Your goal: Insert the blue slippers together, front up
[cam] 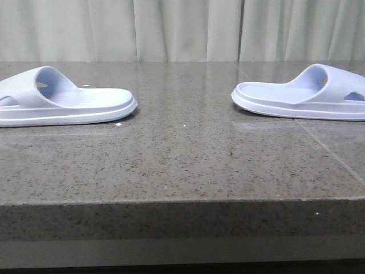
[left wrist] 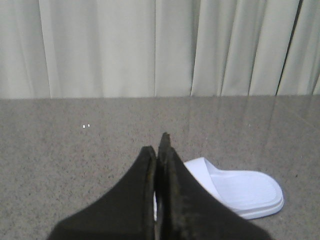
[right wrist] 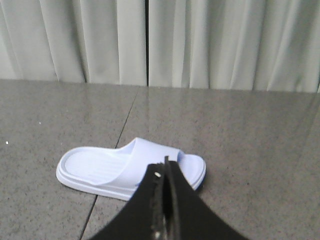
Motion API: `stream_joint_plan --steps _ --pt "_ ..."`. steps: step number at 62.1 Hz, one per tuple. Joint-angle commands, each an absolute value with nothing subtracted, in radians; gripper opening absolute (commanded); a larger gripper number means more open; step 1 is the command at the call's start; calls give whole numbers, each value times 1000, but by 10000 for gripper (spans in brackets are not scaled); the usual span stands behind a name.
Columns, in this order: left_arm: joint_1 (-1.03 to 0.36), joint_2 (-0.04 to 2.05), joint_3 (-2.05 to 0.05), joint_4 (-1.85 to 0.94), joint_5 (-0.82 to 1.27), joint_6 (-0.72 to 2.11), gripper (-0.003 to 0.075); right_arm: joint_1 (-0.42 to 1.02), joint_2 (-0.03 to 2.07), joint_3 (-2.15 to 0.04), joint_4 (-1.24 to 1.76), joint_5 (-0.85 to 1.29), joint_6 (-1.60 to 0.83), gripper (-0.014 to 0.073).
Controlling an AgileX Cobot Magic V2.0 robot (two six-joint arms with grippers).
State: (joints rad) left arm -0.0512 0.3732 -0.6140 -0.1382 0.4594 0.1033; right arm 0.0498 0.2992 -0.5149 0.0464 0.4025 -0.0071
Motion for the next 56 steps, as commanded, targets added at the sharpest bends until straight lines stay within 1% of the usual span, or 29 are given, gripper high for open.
stream_joint_plan --steps 1,9,17,33,37,39,41,42,46,47,48,49,50,53,56 --pt "-57 449 -651 -141 409 98 -20 45 363 -551 37 363 -8 -68" --pt "-57 532 -651 -141 446 98 -20 45 428 -551 37 419 -8 -68" --pt "-57 594 -651 -141 440 98 -20 45 473 -551 37 468 -8 -68" --pt "-57 674 -651 -154 442 98 -19 45 520 -551 37 487 -8 -64" --pt "-57 682 -651 -154 442 98 -1 45 521 -551 37 488 -8 -43" --pt "-57 682 -651 -154 442 98 24 45 521 -551 37 488 -8 -8" --pt "-57 682 -651 -152 442 98 73 45 521 -551 37 488 -8 31" --pt "-57 682 -651 -152 442 98 97 45 521 -551 37 488 -8 69" --pt "-57 682 -651 -152 438 98 236 45 521 -551 37 489 -8 188" --pt "-57 682 -651 -152 438 98 271 45 521 -551 37 489 -8 237" --pt "-57 682 -651 -152 436 98 323 45 521 -551 37 489 -8 269" --pt "-57 682 -651 -152 431 98 391 45 521 -551 37 488 -8 333" --pt "-57 682 -651 -152 428 98 421 45 521 -551 37 488 -8 362" --pt "-57 682 -651 -154 419 98 503 45 521 -551 37 488 -8 444" --pt "-57 682 -651 -154 418 98 538 45 521 -551 37 488 -8 491"
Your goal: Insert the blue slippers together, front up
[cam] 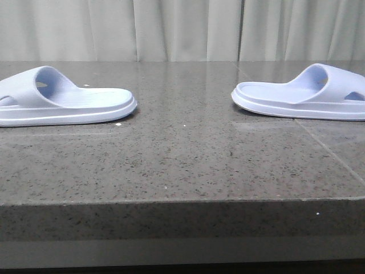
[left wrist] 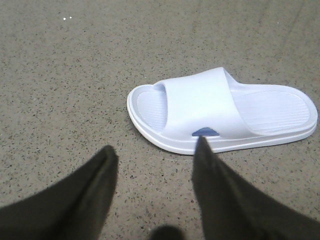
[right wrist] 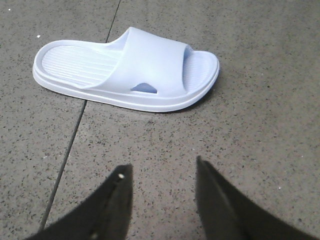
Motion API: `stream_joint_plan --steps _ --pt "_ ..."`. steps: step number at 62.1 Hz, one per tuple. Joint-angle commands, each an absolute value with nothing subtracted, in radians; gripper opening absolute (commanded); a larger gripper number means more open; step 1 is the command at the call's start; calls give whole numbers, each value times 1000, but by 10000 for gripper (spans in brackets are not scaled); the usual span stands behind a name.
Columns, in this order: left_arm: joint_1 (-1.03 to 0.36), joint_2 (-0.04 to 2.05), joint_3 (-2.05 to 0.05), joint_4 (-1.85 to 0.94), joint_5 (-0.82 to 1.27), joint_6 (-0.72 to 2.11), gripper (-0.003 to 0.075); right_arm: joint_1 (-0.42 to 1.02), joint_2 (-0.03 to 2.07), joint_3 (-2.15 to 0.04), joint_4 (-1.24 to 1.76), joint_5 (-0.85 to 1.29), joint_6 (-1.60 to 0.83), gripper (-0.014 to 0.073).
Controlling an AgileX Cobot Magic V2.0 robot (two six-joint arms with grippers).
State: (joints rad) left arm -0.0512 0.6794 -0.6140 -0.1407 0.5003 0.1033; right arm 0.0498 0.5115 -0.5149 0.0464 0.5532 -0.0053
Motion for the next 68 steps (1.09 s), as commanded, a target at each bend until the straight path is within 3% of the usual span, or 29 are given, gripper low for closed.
stream_joint_plan --steps 1,14,31,49,68 --pt "-57 682 -651 -156 421 98 542 45 521 -551 37 488 -8 499" --pt "-57 735 -732 -110 554 98 489 45 521 -551 37 488 -8 508" --pt "38 1027 -966 -126 776 111 477 45 521 -551 37 488 -8 508" --pt "300 1252 -1078 -635 875 494 472 45 521 -551 37 487 -8 508" --pt "335 1466 -1143 -814 921 601 472 45 521 -551 37 487 -8 508"
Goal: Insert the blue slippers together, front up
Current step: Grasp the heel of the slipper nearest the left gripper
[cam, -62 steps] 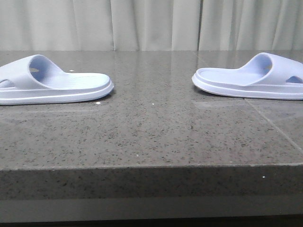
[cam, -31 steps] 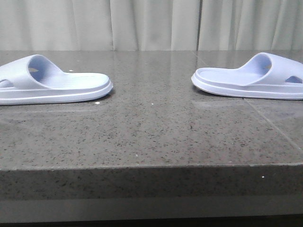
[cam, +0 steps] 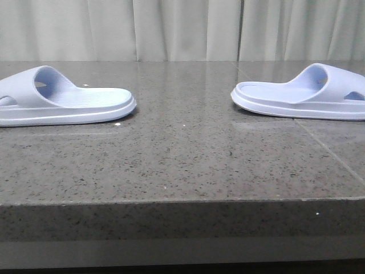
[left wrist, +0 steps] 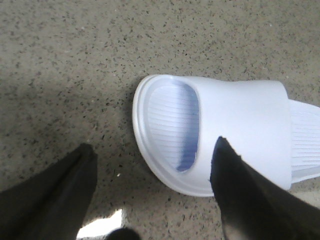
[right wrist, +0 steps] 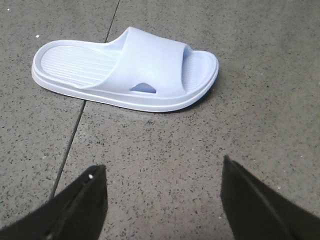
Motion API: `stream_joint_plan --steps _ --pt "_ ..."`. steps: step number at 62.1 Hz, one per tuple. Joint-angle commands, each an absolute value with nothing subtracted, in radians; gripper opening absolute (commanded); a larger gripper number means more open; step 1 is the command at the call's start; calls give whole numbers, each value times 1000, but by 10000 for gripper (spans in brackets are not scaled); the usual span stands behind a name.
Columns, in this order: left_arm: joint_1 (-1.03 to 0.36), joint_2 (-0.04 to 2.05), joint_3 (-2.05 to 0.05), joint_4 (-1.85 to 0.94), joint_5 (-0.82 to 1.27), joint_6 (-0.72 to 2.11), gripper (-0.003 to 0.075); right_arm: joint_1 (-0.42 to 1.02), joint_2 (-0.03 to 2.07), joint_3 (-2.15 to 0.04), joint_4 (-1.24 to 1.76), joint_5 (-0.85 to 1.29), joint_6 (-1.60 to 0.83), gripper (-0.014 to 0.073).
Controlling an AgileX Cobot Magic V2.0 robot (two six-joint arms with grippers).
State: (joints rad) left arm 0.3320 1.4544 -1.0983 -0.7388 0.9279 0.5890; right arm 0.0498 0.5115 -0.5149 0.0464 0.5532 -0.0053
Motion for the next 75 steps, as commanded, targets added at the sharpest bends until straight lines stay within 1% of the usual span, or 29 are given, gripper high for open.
stream_joint_plan --steps 1,22,44,48,61,70,75 --pt "335 1477 -1144 -814 919 601 472 45 521 -551 37 487 -8 508" --pt "329 1586 -1158 -854 915 627 472 45 521 -551 37 487 -8 508" --pt "269 1659 -1159 -860 886 636 467 45 521 -551 37 488 -8 508" --pt "261 1668 -1159 -860 886 636 438 45 521 -551 37 488 -8 508" --pt "251 1688 -1159 -862 921 636 289 45 521 -551 37 489 -8 508" --pt "251 1689 -1159 -867 924 650 179 45 521 -551 37 489 -8 508" --pt "251 1689 -1159 -867 924 652 106 45 521 -551 37 489 -8 508"
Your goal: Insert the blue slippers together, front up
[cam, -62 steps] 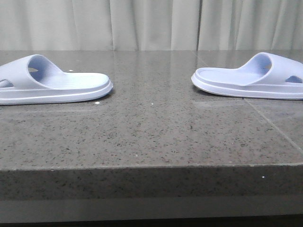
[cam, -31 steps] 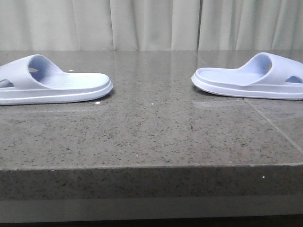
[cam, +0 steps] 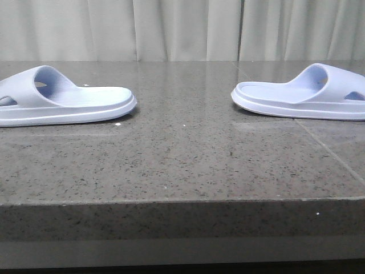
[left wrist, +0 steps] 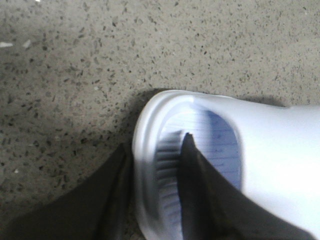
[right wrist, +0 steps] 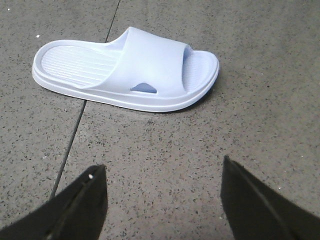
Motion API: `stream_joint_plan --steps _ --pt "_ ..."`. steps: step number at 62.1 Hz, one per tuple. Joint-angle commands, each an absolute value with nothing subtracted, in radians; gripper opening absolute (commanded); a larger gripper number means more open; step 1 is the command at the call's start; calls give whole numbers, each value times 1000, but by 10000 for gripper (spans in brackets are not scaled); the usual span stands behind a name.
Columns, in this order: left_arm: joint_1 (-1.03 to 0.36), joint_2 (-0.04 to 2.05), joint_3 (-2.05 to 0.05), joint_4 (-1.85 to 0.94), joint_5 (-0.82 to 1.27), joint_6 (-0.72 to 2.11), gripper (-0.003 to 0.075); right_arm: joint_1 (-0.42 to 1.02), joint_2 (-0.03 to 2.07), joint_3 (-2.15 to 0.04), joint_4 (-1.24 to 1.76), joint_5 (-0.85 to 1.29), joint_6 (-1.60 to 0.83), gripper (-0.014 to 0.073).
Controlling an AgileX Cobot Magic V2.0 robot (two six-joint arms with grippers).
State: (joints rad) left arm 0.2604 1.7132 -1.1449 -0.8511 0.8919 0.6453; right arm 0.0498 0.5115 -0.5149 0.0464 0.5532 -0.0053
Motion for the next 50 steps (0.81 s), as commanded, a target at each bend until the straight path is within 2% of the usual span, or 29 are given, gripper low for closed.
stream_joint_plan --steps 1,10,35,50 --pt "251 1689 -1159 -867 924 652 94 45 521 -551 37 489 -8 508" --pt "251 1689 -1159 -868 928 652 -20 45 521 -551 37 489 -8 508" --pt "251 1555 -1145 -1109 1049 789 -20 45 521 -551 40 504 -8 508" --pt "217 1377 -939 -1287 1037 930 -20 44 521 -562 40 538 0 508"
